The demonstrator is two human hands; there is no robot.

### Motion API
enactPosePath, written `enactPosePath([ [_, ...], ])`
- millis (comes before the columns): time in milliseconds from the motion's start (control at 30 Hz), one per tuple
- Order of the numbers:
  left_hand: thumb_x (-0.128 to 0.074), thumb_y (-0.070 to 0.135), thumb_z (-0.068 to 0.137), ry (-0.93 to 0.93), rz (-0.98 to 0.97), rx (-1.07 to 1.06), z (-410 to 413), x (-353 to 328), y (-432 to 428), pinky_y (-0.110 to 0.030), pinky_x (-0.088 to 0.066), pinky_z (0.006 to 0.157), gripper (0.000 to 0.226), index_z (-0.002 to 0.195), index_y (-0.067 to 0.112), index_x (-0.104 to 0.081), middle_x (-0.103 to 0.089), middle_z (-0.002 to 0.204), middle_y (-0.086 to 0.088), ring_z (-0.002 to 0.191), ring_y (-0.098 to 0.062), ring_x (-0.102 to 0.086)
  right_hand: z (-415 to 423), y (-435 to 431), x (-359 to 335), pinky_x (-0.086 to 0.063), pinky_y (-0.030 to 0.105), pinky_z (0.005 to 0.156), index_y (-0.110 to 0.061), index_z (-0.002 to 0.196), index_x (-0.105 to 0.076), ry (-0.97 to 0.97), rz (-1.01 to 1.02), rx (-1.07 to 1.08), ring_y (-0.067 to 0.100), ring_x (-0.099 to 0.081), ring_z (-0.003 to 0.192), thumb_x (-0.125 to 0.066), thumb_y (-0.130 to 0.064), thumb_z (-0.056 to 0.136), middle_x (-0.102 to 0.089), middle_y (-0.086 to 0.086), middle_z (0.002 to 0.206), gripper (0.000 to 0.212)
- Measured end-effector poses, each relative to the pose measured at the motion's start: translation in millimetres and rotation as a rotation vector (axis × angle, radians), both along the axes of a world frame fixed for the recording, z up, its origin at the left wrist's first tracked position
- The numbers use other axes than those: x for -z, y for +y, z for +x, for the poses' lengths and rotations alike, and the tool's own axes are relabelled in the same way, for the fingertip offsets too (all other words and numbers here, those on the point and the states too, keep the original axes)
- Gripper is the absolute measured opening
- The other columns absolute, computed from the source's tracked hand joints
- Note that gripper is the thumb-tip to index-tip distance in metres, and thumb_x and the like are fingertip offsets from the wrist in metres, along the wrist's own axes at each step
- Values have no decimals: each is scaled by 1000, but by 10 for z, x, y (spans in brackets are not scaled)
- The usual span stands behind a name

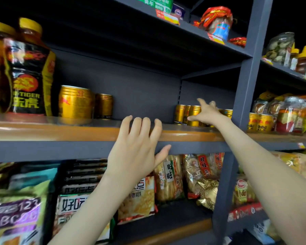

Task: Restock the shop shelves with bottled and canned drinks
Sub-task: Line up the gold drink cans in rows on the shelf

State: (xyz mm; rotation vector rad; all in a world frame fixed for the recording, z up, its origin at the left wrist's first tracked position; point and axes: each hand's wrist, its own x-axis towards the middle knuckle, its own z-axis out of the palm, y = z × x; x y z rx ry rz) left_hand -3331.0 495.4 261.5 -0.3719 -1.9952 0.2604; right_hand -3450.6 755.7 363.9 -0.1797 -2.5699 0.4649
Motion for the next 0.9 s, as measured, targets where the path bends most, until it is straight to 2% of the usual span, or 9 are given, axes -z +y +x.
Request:
enactPosePath([
  [133,-24,56,97,5,-8,-2,6,17,-12,-50,-38,101,67,131,5,-50,-60,114,-18,105,-35,-55,54,-39,16,-51,42,92,-11,151,-22,38,-89,-3,36,-44,130,-76,-33,82,-35,16,150,91],
  [200,-25,56,97,16,-7,-1,1,23,-19,-49,-38,100,66,131,5,-50,-60,114,-17,105,-35,-55,111,-58,8,-54,37,80,-9,149,-28,57,-141,-29,33,-48,125,-78,-32,80,-39,15,147,88],
  [367,-25,56,97,25,9,15,-5,31,-19,-49,-38,100,66,131,6,-50,-60,112,-17,104,-34,-55,326,-161,-33,-43,30,89,-7,146,-35,185,-120,-131,28,-50,122,-81,-29,76,-52,14,135,86],
  [533,-34,54,94,31,74,84,-2,34,-6,-48,-38,102,61,127,7,-56,-62,115,-16,107,-33,-57,816,-385,-60,-41,27,89,-20,149,-31,395,-216,-302,23,-49,125,-78,-29,79,-48,7,141,85],
  [600,-39,52,92,54,141,160,8,41,10,-49,-35,106,59,127,8,-56,-61,121,-16,114,-32,-56,1074,-475,-21,-42,25,92,-25,148,-32,480,-273,-374,18,-49,124,-79,-31,78,-48,1,140,84],
  [667,-44,48,91,87,238,293,58,62,59,-48,-33,110,59,130,7,-55,-58,129,-14,123,-30,-52,1337,-547,47,-46,31,100,-32,145,-35,529,-356,-468,13,-50,123,-81,-32,76,-49,-5,138,83],
  [733,-47,48,89,98,330,454,159,97,142,-45,-29,114,63,136,5,-49,-53,136,-12,130,-28,-47,1607,-625,142,-49,34,100,-38,142,-38,542,-421,-565,6,-53,119,-82,-32,73,-51,-12,135,83],
  [833,-51,52,89,44,460,684,380,156,250,-39,-27,116,76,147,8,-29,-41,146,-6,138,-19,-35,1986,-760,321,-52,20,90,-41,138,-41,518,-449,-683,-5,-55,113,-84,-32,67,-52,-19,130,83],
  [900,-54,56,86,-43,553,827,539,196,282,-25,-28,114,84,149,13,-19,-33,144,7,136,-5,-31,2167,-837,484,-52,15,85,-43,135,-42,455,-467,-755,-8,-55,111,-81,-37,61,-53,-22,127,84],
])
